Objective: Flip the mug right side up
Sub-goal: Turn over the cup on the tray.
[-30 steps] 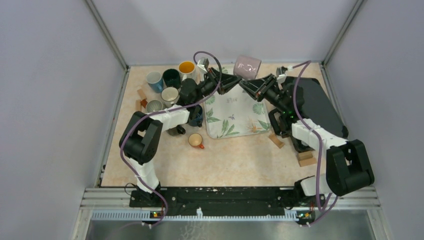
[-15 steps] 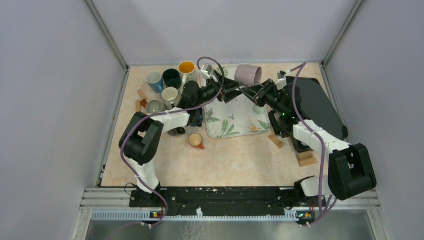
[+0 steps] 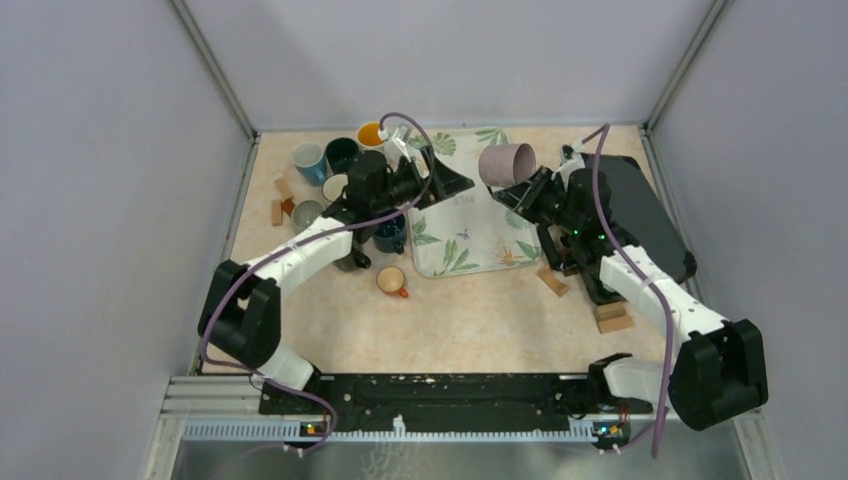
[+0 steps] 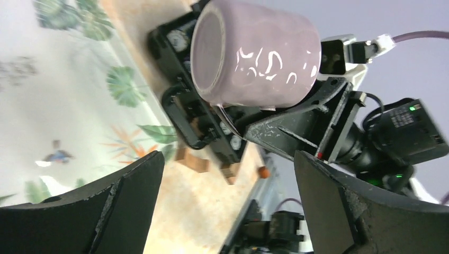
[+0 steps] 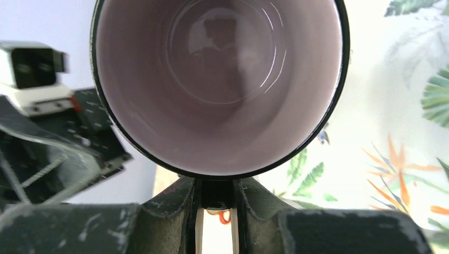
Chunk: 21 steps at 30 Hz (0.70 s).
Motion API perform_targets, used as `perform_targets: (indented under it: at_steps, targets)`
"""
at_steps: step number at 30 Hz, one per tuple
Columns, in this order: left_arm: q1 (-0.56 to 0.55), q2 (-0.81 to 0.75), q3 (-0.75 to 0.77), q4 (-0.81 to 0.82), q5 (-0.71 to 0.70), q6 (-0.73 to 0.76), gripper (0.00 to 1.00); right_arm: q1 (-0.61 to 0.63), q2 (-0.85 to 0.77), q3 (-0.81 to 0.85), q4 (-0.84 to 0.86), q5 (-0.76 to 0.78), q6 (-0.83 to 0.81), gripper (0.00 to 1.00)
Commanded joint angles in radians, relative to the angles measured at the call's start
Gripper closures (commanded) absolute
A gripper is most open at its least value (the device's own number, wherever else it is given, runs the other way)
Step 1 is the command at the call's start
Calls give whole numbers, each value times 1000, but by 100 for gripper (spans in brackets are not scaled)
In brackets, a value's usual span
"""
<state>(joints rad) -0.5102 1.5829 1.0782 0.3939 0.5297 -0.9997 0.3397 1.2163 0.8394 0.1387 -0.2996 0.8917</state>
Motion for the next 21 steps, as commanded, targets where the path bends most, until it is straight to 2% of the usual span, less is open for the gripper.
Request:
perform_targets:
  at_steps: [1, 9, 13, 21]
  targets:
    - [17, -120, 74, -272, -106, 271, 1, 29, -68, 86, -123, 10, -167, 100]
    - [49, -275, 74, -428, -296, 441, 2, 114, -118, 106, -394, 44, -334, 100]
    - [80, -310, 77, -466, -305, 460, 2, 182, -131, 106, -482, 47, -381, 100]
    - [108, -339, 74, -506, -326, 501, 1, 402, -99, 100, -608, 149, -444, 100]
